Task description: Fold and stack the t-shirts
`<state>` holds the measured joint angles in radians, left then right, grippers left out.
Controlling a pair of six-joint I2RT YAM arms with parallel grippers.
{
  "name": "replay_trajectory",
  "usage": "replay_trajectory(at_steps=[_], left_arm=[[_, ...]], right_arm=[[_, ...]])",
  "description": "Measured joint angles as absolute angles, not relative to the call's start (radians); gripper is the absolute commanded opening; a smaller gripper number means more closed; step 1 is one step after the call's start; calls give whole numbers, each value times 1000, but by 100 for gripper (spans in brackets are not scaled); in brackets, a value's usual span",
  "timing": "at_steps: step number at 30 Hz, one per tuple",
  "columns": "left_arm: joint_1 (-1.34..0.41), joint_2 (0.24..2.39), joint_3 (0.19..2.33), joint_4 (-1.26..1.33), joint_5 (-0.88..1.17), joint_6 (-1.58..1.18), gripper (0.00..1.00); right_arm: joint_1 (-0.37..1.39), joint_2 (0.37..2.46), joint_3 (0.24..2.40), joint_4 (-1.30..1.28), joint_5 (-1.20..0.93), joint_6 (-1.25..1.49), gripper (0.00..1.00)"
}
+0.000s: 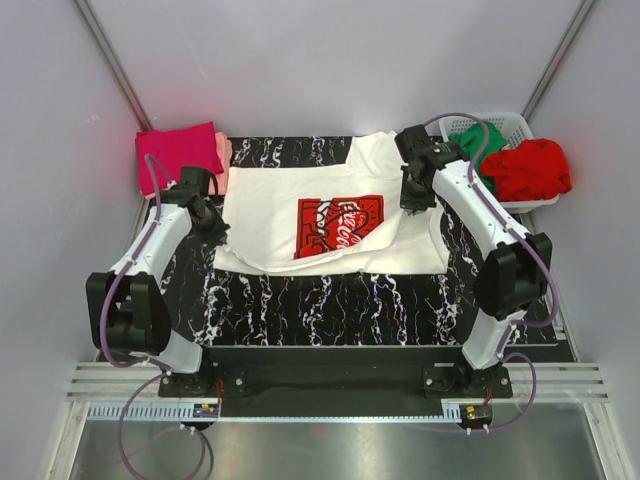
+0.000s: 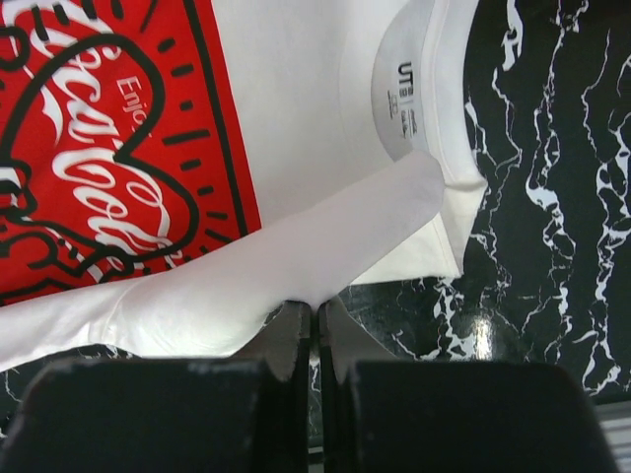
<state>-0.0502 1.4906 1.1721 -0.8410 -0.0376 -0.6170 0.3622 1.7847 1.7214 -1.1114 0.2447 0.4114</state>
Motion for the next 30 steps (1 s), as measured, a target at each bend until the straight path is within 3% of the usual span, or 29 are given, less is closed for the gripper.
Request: replay_trajectory(at_steps=[30], left_arm=[[-10,1864,1452,-880,-93,-564,0]], right_arm=[[270,2137,2066,-1198,281,397,0]])
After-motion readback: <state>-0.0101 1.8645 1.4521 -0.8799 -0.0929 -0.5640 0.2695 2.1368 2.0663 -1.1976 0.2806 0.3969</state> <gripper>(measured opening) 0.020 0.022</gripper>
